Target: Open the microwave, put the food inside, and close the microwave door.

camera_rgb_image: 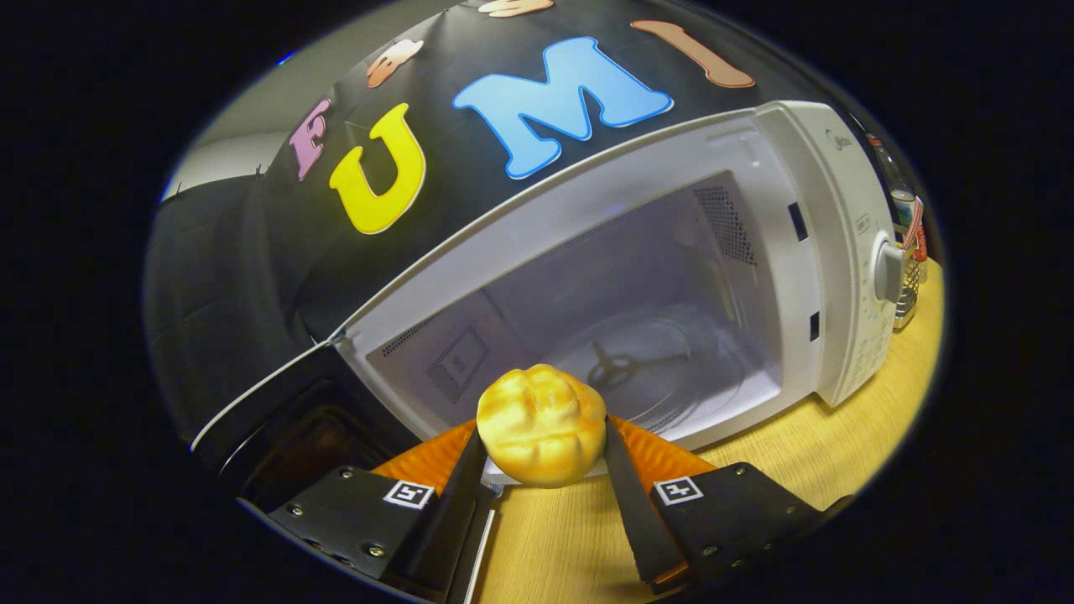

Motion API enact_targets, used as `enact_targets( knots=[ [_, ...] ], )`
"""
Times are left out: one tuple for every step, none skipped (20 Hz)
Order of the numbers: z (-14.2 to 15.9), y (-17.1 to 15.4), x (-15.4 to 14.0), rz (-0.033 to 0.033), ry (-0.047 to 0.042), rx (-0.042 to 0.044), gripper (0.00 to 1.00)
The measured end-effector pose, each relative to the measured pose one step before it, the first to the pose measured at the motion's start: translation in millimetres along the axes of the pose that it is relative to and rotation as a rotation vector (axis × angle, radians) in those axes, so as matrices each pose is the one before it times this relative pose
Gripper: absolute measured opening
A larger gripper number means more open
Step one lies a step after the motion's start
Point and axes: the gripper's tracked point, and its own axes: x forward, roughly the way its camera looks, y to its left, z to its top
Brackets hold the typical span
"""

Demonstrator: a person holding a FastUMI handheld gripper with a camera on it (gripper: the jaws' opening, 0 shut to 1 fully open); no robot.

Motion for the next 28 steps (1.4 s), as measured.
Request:
enact_targets(
  knots=[
    [0.02,-1.29,8.8,-0.00584,-0.00075,0.01558,0.8],
    [1.01,-2.61,8.74,-0.01155,-0.00767,0.01539,0.8],
    [-1.06,-3.15,6.71,-0.01605,0.00091,0.00442,0.8],
    [0.61,-4.08,6.74,-0.01557,-0.00444,-0.00445,0.8],
    [2.51,-1.05,5.1,-0.01026,-0.00906,-0.00535,0.8],
    [0.21,-2.75,5.4,-0.01381,0.0012,-0.01522,0.8],
    [-0.46,-1.25,3.79,-0.00842,-0.00365,-0.0117,0.8],
    [-0.4,-1.48,2.44,-0.00913,-0.00039,-0.00853,0.8],
    [-1.56,-0.85,2.4,-0.00556,-0.00036,-0.00675,0.8],
    [-2.32,-1.33,1.85,-0.00369,0.00495,-0.00027,0.8],
    [-2.28,0.72,2.43,-0.00134,0.00416,0.00784,0.8],
    [-2.68,1.72,1.83,0.00572,0.00563,0.0099,0.8],
    [-3.26,0.37,0.59,0.00096,0.00614,0.00072,0.8],
    [2.56,0.26,-0.53,-0.01205,-0.01296,-0.01762,0.81],
    [1.64,-5.1,0.12,-0.02645,-0.01544,-0.02941,0.85],
    [1.57,-1.97,-1.56,-0.01144,-0.0071,-0.02231,0.89],
    [2.11,2.44,-1.9,0.00808,-0.01135,-0.01457,0.9],
    [4.57,1.28,-3.8,-0.00003,-0.01026,-0.00682,0.91],
    [0.71,2.29,-2.96,0.00597,-0.01462,0.001,0.97],
    [2.9,3.79,-4.73,0.0097,-0.01037,0.00441,0.97],
    [1.31,4.31,-5.55,0.01565,-0.00259,0.00292,0.97],
    [2.29,4.71,-7.84,0.01542,0.00218,0.00251,0.97],
    [2.72,5.31,-10.36,0.01945,-0.00137,-0.00052,0.97],
    [3.45,6.66,-12.08,0.01777,-0.00225,-0.00515,0.97],
    [3.66,7.97,-14.77,0.02076,-0.00693,-0.01198,0.97],
    [4.62,11.79,-16.03,0.03387,-0.00628,-0.01982,0.97],
    [4.14,14.26,-16.7,0.03558,-0.00623,-0.02935,0.97],
    [5.2,14.2,-17.39,0.03411,-0.00606,-0.03658,0.97]
  ],
)
